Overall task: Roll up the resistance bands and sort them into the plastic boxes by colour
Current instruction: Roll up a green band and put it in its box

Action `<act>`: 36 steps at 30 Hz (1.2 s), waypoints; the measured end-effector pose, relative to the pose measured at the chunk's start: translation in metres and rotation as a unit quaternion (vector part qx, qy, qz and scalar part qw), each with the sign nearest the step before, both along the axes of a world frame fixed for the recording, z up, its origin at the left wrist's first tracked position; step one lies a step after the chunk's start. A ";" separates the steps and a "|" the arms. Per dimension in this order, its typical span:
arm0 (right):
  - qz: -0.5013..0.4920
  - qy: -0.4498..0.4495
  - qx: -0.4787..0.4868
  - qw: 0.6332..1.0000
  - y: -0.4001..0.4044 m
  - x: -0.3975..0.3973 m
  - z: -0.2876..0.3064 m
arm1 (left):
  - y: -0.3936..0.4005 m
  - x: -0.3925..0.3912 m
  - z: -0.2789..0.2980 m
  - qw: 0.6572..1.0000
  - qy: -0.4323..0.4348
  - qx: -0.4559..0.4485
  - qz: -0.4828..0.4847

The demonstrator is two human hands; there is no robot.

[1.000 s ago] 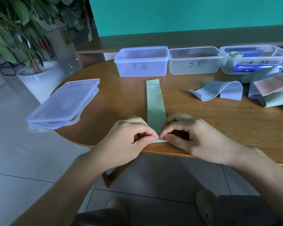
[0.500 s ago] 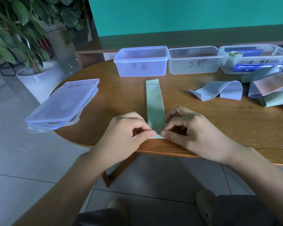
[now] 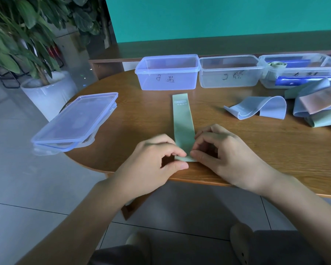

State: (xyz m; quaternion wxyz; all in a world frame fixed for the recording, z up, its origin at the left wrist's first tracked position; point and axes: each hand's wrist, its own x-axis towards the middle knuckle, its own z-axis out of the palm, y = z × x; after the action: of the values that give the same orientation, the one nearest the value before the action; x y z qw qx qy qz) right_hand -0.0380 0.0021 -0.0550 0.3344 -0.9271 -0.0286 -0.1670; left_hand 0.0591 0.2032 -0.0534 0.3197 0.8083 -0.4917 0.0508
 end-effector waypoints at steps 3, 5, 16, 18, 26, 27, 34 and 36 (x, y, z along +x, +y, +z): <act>0.015 -0.016 -0.013 1.000 -0.002 0.000 -0.002 | -0.002 0.001 -0.001 1.000 -0.008 0.000 0.012; 0.033 -0.018 -0.039 0.999 -0.004 -0.002 -0.003 | -0.003 0.001 -0.002 1.000 -0.010 -0.002 0.015; 0.085 -0.032 -0.065 0.994 -0.013 -0.011 -0.002 | -0.002 -0.007 -0.004 0.999 -0.026 -0.026 0.003; 0.088 -0.023 -0.061 0.994 -0.015 -0.012 0.000 | -0.002 -0.011 -0.001 0.999 -0.004 -0.034 0.009; 0.083 -0.021 -0.063 0.994 -0.015 -0.012 0.003 | 0.000 -0.014 0.001 1.000 -0.005 -0.022 0.020; 0.084 -0.026 -0.074 0.993 -0.015 -0.013 0.003 | 0.000 -0.014 0.000 1.000 -0.005 -0.016 0.021; 0.052 -0.069 -0.145 0.986 -0.012 -0.015 0.000 | -0.001 -0.009 -0.002 1.000 -0.006 -0.014 0.023; 0.067 -0.073 -0.113 0.989 -0.013 -0.015 0.000 | -0.001 -0.009 -0.001 1.000 -0.012 -0.010 0.025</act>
State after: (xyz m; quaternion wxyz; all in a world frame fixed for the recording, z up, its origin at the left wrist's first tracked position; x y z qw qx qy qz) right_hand -0.0527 -0.0106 -0.0550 0.2352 -0.9403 -0.1331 -0.2070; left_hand 0.0502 0.2018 -0.0546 0.3208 0.8161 -0.4750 0.0735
